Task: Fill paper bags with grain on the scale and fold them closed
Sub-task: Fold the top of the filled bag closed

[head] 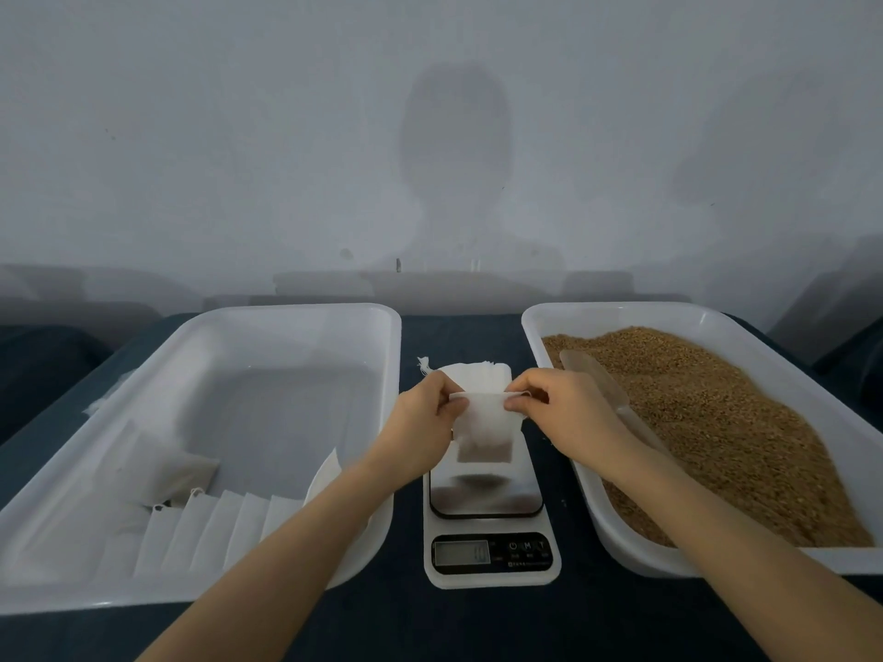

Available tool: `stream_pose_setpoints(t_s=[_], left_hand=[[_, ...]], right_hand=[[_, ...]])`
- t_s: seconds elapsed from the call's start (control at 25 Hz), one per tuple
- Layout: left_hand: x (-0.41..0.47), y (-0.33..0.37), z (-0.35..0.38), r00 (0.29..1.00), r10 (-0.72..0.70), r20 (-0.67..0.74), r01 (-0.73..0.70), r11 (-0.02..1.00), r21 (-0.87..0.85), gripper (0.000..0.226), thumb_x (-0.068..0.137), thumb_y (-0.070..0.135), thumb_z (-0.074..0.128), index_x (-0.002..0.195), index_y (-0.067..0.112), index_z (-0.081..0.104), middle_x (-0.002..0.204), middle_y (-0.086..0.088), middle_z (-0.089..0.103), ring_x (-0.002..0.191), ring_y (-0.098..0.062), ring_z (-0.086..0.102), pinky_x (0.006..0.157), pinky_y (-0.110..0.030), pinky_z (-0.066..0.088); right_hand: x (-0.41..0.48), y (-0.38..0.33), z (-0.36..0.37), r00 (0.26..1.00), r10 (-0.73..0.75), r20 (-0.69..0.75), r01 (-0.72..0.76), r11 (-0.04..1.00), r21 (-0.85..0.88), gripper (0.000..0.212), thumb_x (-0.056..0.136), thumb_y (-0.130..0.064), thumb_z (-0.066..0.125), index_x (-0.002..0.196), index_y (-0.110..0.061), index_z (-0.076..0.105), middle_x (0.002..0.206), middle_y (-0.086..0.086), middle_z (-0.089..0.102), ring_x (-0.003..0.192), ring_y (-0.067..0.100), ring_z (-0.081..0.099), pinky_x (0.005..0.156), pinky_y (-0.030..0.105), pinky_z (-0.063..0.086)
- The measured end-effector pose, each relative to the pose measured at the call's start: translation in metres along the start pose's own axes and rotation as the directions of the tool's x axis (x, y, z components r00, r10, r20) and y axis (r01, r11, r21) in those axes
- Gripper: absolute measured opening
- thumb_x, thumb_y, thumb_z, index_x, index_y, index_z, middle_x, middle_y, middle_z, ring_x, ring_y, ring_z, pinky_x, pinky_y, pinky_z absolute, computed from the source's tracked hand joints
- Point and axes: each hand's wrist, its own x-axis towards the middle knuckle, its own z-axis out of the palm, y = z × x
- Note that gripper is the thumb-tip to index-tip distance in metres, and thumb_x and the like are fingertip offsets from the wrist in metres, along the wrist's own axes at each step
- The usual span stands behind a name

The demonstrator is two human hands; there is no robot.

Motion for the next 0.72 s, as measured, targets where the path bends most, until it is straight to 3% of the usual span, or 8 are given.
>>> stream_pose_setpoints(t_s=[0.16,0.32,0.52,0.72], left_hand=[[0.0,0.001,-0.001,0.999,0.017,-0.044,-0.014,0.998,0.06,0.014,0.097,0.013,0.05,0.084,0.018,0.052,0.088,-0.003,0.062,0.08,-0.02,0.062,0.075,-0.033,0.057],[-0.001,-0.001,-0.005,0.999,0.006,0.046,-0.012,0.993,0.118,0.008,0.098,0.014,0.05,0.092,0.015,0.055,0.085,0.001,0.061,0.08,-0.017,0.063,0.074,-0.028,0.057],[-0.001,-0.002,-0.006,0.996,0.024,0.087,-0.036,0.988,0.148,0.015,0.097,0.011,0.051,0.109,0.011,0.06,0.093,0.002,0.061,0.089,-0.017,0.062,0.074,-0.025,0.057],[-0.002,-0.004,-0.005,0.998,0.022,0.062,-0.031,0.988,0.154,0.022,0.099,0.011,0.047,0.117,0.011,0.059,0.103,-0.002,0.063,0.092,-0.018,0.063,0.076,-0.023,0.056]], right_hand=[[-0.001,0.003,0.005,0.994,-0.098,-0.043,0.096,0.995,-0.041,0.006,0.086,-0.013,0.066,0.09,-0.012,0.071,0.078,-0.014,0.059,0.074,-0.003,0.057,0.071,0.003,0.042],[-0.003,0.009,0.01,0.993,-0.121,-0.01,0.12,0.992,-0.039,0.007,0.084,-0.012,0.068,0.089,-0.009,0.071,0.08,-0.007,0.063,0.075,0.003,0.057,0.07,0.004,0.039],[-0.007,0.016,0.01,0.999,-0.041,-0.025,0.041,0.999,-0.007,0.016,0.088,-0.023,0.065,0.101,-0.017,0.07,0.086,-0.007,0.067,0.08,0.001,0.06,0.07,0.007,0.042],[-0.008,0.017,0.008,0.998,-0.008,-0.056,0.008,1.0,0.007,0.018,0.093,-0.021,0.057,0.106,-0.016,0.069,0.089,-0.008,0.067,0.083,0.001,0.061,0.072,0.006,0.041]])
